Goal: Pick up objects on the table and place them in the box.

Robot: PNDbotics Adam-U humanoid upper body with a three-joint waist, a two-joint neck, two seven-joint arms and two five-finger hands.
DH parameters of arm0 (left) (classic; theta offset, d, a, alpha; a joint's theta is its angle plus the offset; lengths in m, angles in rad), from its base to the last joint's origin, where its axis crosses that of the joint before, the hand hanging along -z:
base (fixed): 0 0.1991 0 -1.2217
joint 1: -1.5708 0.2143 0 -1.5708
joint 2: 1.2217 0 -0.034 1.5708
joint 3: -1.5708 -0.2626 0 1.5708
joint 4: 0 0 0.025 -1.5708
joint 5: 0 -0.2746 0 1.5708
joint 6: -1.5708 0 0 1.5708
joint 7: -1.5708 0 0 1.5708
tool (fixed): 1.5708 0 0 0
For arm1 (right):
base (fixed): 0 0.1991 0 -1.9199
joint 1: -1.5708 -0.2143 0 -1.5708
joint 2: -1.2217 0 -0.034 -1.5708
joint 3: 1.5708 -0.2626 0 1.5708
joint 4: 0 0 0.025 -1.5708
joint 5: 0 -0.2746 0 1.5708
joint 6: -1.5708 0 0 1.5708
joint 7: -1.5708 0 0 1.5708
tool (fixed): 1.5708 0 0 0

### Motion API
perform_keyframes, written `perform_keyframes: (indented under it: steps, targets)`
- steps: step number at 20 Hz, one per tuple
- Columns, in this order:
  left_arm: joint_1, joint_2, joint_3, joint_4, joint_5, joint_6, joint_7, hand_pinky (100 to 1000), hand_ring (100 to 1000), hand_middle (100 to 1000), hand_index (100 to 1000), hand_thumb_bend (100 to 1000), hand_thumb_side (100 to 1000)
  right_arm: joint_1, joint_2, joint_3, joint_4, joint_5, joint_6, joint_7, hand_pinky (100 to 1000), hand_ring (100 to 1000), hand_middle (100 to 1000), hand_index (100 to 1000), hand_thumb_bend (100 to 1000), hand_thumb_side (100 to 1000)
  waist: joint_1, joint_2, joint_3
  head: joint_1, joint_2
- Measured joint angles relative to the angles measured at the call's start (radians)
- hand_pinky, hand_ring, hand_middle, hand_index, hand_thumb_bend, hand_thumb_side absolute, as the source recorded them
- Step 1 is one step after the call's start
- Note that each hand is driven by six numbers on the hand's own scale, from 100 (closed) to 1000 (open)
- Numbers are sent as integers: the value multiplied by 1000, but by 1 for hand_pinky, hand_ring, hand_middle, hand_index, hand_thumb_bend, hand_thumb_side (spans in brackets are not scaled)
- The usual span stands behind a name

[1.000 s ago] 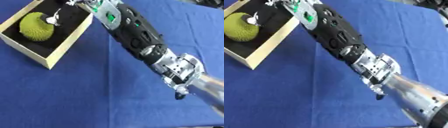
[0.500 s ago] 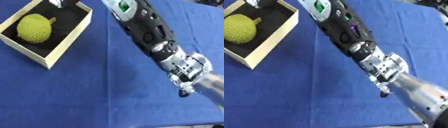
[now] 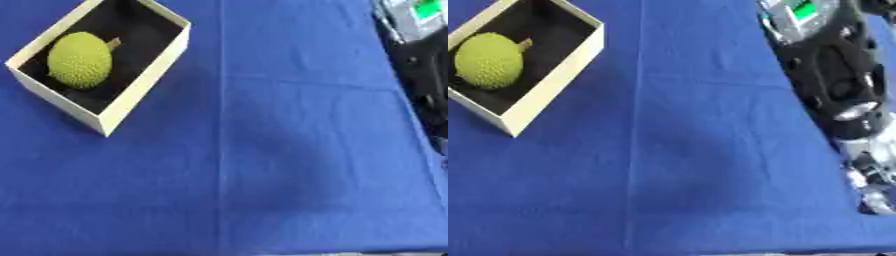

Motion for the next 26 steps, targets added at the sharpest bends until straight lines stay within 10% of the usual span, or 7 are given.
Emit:
perform_keyframes:
  steps: [1,7,13,26]
  targets:
    - [1,0,0,0,0,-1,1,741,524,593,580,307,214,29,-17,-15,-7,-33,-23,-36,784,754,669,795,100,427,4,0,-2,5,-3]
    - [10,-1,7,0,-6,1,7,742,523,592,579,304,218,213,-65,-118,-19,-137,-212,-219,763,731,656,787,100,446,28,2,-38,47,-23]
    - [18,-10,14,0,-14,5,15,741,523,592,579,305,218,306,-21,-186,-20,-63,-357,-382,773,733,661,792,100,446,43,7,-57,73,-43]
    - [30,-28,23,0,-18,14,24,745,521,590,576,294,237,422,176,-217,-20,137,-386,-463,770,726,653,791,100,420,40,6,-73,101,-49]
